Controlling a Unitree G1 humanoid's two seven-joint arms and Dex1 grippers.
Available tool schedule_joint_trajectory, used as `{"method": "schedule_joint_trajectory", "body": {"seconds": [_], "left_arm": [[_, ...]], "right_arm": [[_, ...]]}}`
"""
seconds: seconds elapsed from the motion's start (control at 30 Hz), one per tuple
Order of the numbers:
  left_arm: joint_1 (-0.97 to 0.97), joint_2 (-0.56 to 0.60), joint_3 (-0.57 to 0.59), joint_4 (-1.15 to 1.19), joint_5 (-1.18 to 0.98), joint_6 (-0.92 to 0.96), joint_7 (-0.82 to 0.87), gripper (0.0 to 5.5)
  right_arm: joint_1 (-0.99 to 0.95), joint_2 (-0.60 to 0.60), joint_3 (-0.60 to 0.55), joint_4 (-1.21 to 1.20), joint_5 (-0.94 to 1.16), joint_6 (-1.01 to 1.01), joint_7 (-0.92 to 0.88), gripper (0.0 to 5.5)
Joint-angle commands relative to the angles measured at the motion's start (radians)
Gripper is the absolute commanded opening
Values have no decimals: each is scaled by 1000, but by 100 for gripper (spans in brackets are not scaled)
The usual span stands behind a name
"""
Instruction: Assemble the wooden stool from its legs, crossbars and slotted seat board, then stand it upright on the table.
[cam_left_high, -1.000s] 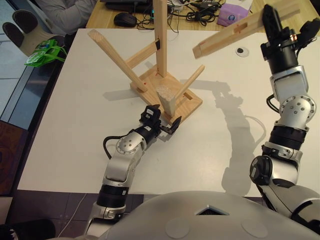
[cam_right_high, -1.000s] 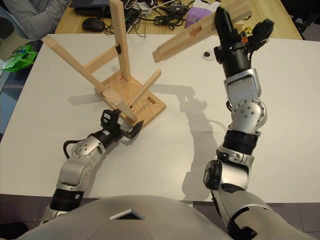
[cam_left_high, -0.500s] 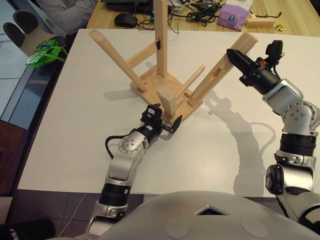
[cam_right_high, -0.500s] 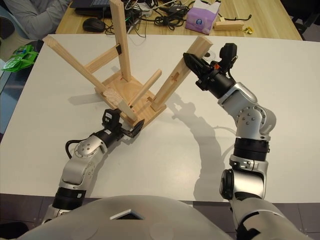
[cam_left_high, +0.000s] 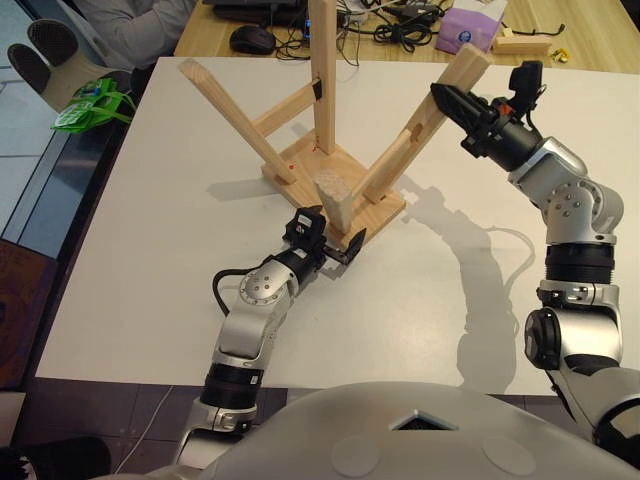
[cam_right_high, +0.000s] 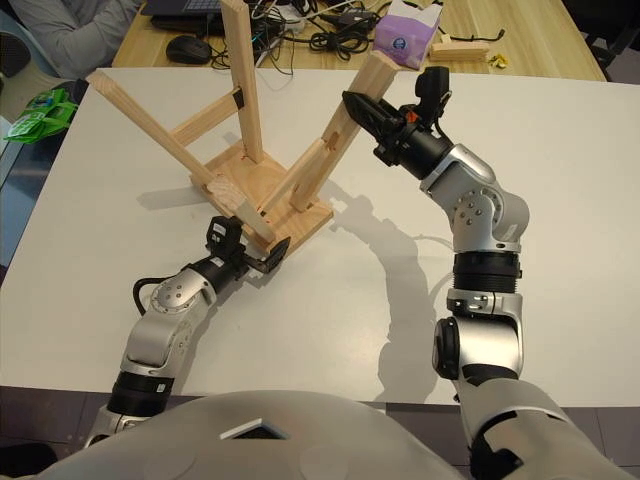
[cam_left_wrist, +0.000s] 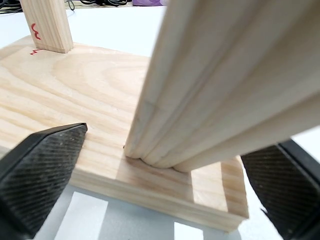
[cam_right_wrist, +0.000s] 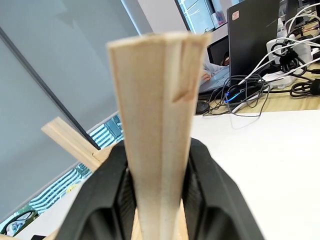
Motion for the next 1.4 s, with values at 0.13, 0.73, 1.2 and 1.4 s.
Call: {"method": "schedule_joint_trajectory", "body": {"seconds": [0.13,0.73,1.2,1.4], "left_arm": [[1,-2,-7,32,4,28,0,540],[5,-4,-4,26,2,29,1,540],[-12,-5,-1,44,10,18,5,540],[-22,-4,-8,60,13,3,0,540]], "right_arm": [[-25,-12,-4,27,-49,-34,20,102],[-33,-32,-23,87,-103,-95,66,102],[45,12,80,-16,-165,-102,70,102],[14,31,108,-2,-172,-84,73,102]]}}
